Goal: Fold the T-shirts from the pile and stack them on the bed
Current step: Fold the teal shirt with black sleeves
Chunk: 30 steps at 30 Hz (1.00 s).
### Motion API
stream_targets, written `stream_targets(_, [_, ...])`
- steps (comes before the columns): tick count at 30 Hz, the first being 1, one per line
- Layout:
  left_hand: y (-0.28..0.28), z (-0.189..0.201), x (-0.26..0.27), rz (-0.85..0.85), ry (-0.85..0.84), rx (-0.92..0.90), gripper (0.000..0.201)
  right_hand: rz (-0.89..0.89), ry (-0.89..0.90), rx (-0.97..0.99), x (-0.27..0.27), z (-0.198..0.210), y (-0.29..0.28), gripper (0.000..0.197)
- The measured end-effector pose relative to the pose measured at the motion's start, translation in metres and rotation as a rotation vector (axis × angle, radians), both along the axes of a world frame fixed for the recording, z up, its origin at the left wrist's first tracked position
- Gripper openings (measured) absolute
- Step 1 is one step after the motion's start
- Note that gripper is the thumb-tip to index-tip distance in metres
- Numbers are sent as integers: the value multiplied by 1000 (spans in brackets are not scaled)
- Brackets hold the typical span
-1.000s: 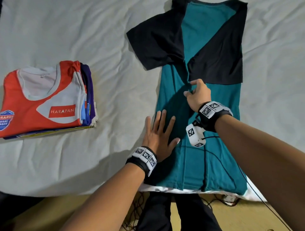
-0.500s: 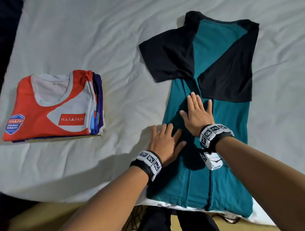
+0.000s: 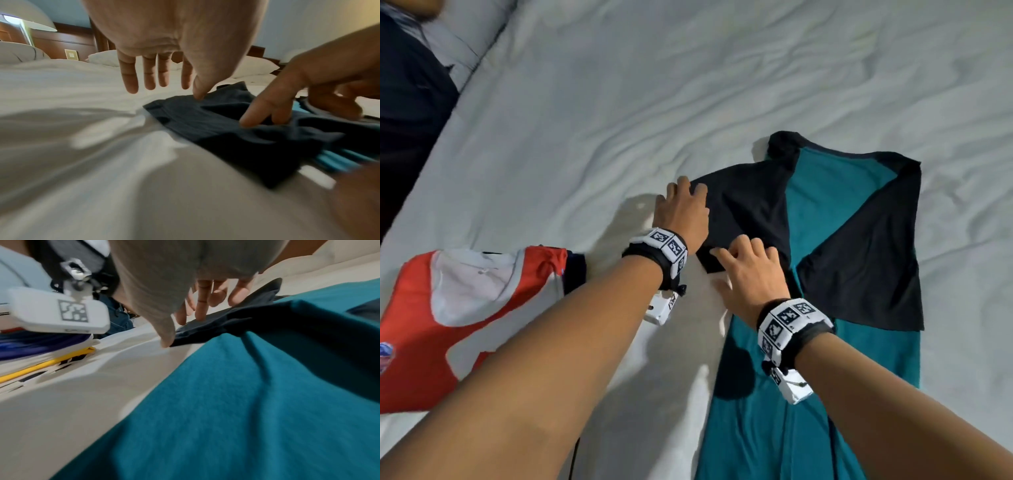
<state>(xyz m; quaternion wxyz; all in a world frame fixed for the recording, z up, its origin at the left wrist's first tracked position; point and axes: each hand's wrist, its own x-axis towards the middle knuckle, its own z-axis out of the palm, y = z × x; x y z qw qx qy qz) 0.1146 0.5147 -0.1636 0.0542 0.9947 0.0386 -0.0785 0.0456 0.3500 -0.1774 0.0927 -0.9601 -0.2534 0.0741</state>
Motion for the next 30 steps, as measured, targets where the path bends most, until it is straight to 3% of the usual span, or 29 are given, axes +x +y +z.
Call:
stream_targets(2, [8, -9, 21, -1, 49, 11, 51, 42, 10, -43, 10, -7, 10, 58])
stream_targets(5, [11, -19, 43, -38, 133, -20, 56, 53, -44, -33, 19, -17, 16, 41])
stream_targets(8, [10, -25, 54, -25, 129, -9, 48, 21, -130, 13, 23, -24, 15, 17])
stream_targets(13, [0, -11, 61, 62, 135, -127, 28, -159, -184, 148, 24, -12, 0, 7])
stream_targets(16, [-18, 18, 59, 146, 146, -260, 27, -298, -169, 218, 28, 12, -24, 4])
stream_targets(20, [-54, 58, 55, 195, 178, -425, 27, -466, -147, 293, 33, 46, -72, 20])
stream_targets(23, [-83, 79, 51, 304, 129, -656, 25, -543, -169, 326, 35, 60, -108, 22])
stream_targets(27, [-117, 76, 18, 576, 162, -1085, 7, -612, -168, 323, 20, 60, -143, 28])
stream_targets(30, [-130, 46, -22, 735, 262, -1177, 5, -594, -137, 264, -1, 45, -159, 37])
